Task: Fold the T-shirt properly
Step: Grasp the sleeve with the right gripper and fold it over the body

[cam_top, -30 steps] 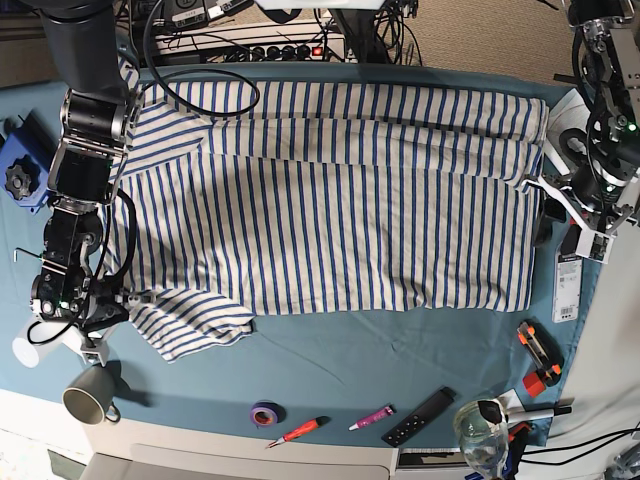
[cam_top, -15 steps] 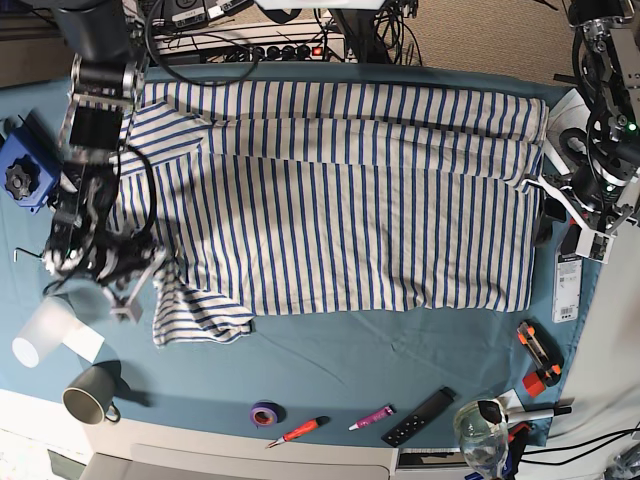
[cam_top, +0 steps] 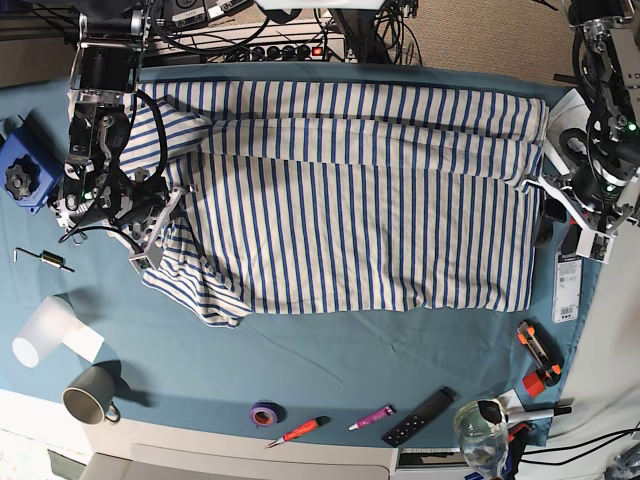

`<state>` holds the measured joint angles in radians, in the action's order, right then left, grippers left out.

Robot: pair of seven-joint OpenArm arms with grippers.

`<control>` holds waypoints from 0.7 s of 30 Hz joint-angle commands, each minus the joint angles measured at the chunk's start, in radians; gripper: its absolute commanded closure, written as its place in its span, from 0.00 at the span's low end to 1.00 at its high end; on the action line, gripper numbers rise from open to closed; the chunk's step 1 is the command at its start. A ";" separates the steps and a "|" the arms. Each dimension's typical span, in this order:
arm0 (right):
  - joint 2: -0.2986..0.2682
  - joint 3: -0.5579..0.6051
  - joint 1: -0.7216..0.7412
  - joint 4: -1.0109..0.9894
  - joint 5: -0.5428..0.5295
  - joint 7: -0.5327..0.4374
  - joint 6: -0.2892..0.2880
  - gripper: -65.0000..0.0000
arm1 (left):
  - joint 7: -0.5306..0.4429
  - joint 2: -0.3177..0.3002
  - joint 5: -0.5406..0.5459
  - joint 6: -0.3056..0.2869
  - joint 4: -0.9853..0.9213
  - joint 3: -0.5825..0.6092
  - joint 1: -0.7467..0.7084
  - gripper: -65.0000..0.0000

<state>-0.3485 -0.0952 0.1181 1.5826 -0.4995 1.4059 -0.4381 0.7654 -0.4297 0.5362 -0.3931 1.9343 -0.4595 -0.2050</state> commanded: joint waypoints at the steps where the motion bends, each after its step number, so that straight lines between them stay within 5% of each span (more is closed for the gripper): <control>1: -0.014 -0.005 0.018 0.017 -0.009 -0.010 0.001 0.95 | -0.025 -0.016 0.011 0.003 0.016 -0.007 0.008 0.55; 6: -0.014 -0.005 0.021 0.018 -0.008 -0.010 0.002 0.62 | -0.025 -0.016 0.011 0.003 0.016 -0.007 0.008 0.55; 14: -0.014 -0.071 0.029 0.160 -0.095 -0.010 0.001 0.62 | -0.021 -0.016 0.010 0.003 0.016 -0.007 0.008 0.55; 17: -0.009 -0.158 0.032 0.170 -0.066 -0.085 0.009 0.62 | -0.022 -0.016 0.011 0.003 0.016 -0.007 0.008 0.55; 21: 0.015 -0.295 0.033 0.131 0.031 -0.212 0.122 0.62 | -0.026 -0.008 0.011 0.003 0.016 -0.007 0.008 0.55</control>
<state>-0.3214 -0.3908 0.1341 1.7020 -0.4625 1.2037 -0.3077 0.7650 -0.4248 0.5362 -0.3931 1.9343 -0.4595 -0.2047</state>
